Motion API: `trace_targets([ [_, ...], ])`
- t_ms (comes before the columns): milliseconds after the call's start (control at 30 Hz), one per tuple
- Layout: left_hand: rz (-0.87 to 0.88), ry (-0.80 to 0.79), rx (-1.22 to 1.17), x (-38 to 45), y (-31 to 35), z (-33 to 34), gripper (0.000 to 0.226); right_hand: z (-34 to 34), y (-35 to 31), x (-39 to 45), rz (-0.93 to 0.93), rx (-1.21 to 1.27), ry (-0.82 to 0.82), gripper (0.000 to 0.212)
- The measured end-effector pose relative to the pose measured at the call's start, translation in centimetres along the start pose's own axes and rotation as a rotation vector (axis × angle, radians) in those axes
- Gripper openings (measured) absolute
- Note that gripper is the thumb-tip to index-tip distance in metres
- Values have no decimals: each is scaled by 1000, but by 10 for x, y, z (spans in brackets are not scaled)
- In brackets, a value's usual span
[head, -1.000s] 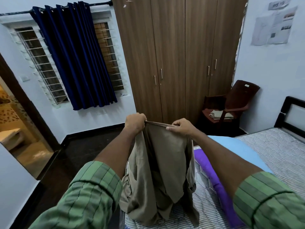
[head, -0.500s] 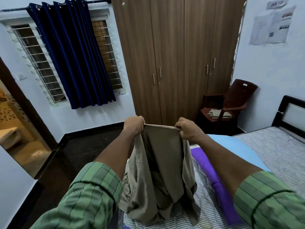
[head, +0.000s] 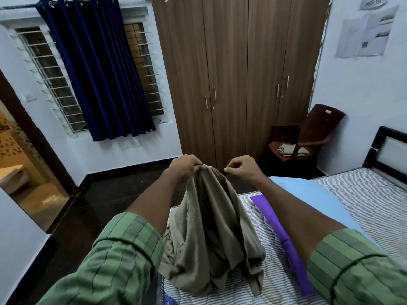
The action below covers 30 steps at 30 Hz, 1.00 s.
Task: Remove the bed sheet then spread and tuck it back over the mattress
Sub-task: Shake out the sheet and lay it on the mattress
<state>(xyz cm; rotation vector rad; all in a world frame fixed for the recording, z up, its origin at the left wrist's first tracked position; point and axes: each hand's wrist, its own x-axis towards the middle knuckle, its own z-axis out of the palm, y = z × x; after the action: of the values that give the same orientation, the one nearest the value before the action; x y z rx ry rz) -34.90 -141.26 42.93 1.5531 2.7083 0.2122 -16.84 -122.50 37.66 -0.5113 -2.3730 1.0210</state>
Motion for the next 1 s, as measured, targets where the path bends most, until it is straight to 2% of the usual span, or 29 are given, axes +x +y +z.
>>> trace_targets([
  [100, 67, -1, 64, -1, 13, -1, 22, 18, -16, 3, -48, 44, -106, 31],
  [200, 129, 7, 194, -5, 19, -4, 36, 34, -31, 10, -128, 5, -166, 39],
  [267, 181, -5, 303, -8, 25, -7, 44, 39, -40, 11, -130, 17, -192, 35],
  [367, 253, 28, 393, -13, 38, -10, 40, 43, -44, 11, -103, 34, -203, 25],
  [467, 267, 60, 458, -17, 51, -9, 27, 48, -43, 4, -90, 42, -174, 31],
  [533, 253, 47, 520, -17, 53, -11, 22, 51, -40, 0, -88, -45, -98, 30],
  [667, 214, 79, 533, -19, 45, -17, 22, 48, -32, -4, -41, -85, -52, 22],
  [767, 191, 83, 486, -19, 36, -18, 25, 42, -23, -8, -35, -93, -8, 4],
  [1000, 220, 94, 432, -15, 30, -10, 30, 34, -17, -15, -57, -168, 35, 22],
])
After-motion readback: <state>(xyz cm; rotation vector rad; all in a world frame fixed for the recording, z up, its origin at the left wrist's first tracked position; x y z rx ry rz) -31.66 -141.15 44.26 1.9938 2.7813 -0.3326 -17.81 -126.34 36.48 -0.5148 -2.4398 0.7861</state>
